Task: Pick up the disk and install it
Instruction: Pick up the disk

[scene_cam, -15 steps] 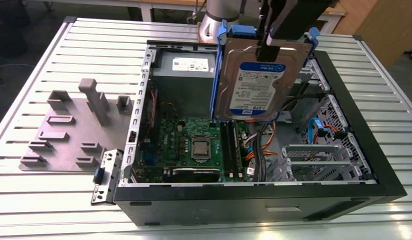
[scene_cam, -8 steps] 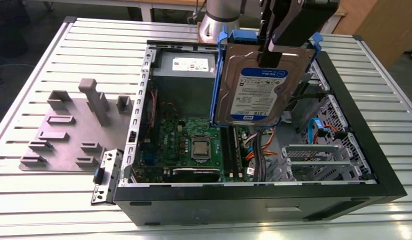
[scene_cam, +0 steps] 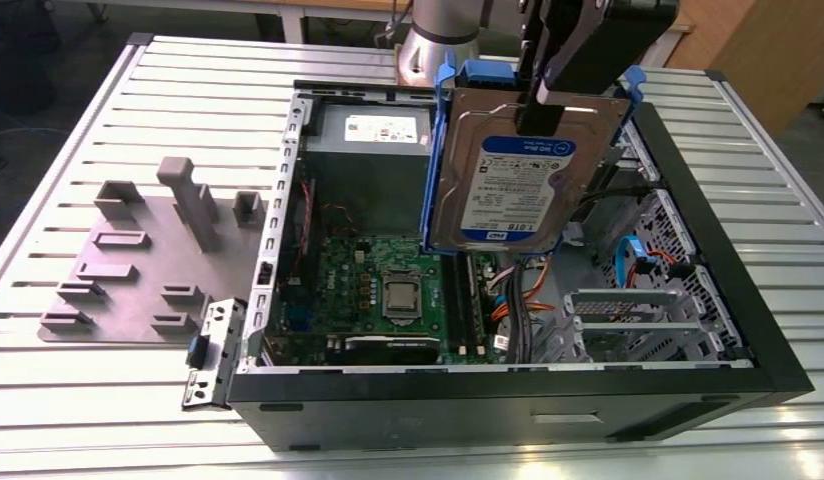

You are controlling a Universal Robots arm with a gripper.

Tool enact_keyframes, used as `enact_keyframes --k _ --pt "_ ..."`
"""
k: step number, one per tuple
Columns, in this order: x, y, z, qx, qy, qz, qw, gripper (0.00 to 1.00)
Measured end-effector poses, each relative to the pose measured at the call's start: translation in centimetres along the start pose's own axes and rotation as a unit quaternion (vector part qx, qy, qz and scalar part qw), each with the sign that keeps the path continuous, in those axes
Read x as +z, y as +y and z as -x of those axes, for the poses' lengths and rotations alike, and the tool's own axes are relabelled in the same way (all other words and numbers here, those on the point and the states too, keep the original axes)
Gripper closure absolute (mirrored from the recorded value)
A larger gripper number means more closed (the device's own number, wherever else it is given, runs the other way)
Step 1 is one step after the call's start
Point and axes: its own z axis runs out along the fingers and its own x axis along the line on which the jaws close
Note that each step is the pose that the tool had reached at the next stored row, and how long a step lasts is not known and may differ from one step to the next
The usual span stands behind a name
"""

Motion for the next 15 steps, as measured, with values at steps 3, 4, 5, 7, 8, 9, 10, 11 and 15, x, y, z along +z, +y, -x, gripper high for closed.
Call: enact_keyframes --k 3,4,5,7,8,9,10,11,15 --pt "0.0 -0.02 -0.01 0.0 0.0 0.0 1.0 0.65" --pt "0.0 -0.08 -0.01 0.0 0.0 0.0 1.0 0.65" --pt "0.0 -0.18 0.0 0.0 0.0 0.0 1.0 0.65" --pt "0.01 -0.64 0.02 0.0 -0.0001 0.0002 1.0 0.65" --pt "0.0 -0.96 0.03 0.0 0.0 0.0004 1.0 0.65" --pt "0.0 -1.3 0.05 0.0 0.0 0.0007 1.0 0.65" --pt "0.01 -1.69 0.07 0.0 0.0 0.001 1.0 0.65" --pt "0.02 -2.07 0.08 0.0 0.0 0.0014 1.0 0.65" --pt "0.23 -2.94 0.06 0.0 0.0001 0.0022 1.0 0.65"
